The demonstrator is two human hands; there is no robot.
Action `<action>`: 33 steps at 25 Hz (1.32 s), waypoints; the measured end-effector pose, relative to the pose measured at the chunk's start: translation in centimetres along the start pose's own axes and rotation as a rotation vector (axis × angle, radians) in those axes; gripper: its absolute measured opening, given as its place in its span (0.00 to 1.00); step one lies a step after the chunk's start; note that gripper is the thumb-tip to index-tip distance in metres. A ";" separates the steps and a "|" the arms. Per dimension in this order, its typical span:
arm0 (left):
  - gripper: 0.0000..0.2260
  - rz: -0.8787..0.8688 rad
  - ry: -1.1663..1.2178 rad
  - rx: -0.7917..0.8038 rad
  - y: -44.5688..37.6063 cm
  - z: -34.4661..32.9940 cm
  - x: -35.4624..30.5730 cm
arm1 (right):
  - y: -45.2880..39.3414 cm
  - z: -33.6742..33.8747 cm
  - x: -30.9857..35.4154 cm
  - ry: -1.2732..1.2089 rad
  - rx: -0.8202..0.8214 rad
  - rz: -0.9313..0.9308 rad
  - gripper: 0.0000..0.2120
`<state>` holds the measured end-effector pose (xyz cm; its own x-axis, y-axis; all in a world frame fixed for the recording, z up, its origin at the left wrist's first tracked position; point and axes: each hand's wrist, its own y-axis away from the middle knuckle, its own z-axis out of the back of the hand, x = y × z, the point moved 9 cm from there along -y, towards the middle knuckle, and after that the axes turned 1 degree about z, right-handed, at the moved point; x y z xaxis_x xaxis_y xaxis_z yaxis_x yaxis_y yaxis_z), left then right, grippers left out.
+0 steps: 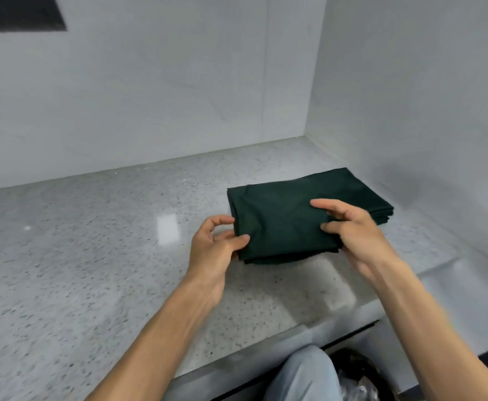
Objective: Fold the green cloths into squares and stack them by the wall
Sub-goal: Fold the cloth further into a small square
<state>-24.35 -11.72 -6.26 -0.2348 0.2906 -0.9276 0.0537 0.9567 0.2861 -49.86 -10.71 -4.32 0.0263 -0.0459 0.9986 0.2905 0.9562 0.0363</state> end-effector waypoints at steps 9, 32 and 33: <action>0.19 -0.222 -0.072 0.231 -8.5 -16.6 -10.1 | -1.6 9.4 2.9 -0.301 -0.240 0.056 0.15; 0.20 -0.117 -0.319 0.043 -9.1 -15.9 1.2 | -2.2 9.2 -1.1 0.322 -0.291 0.017 0.13; 0.19 -0.075 -0.306 0.067 -9.1 -16.2 1.4 | -2.3 10.8 1.1 0.587 -0.459 0.163 0.09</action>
<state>-40.89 -20.30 -6.30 0.0622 0.2009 -0.9776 0.1136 0.9717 0.2069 -60.81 -9.81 -2.86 0.5703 -0.1834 0.8007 0.6045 0.7537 -0.2579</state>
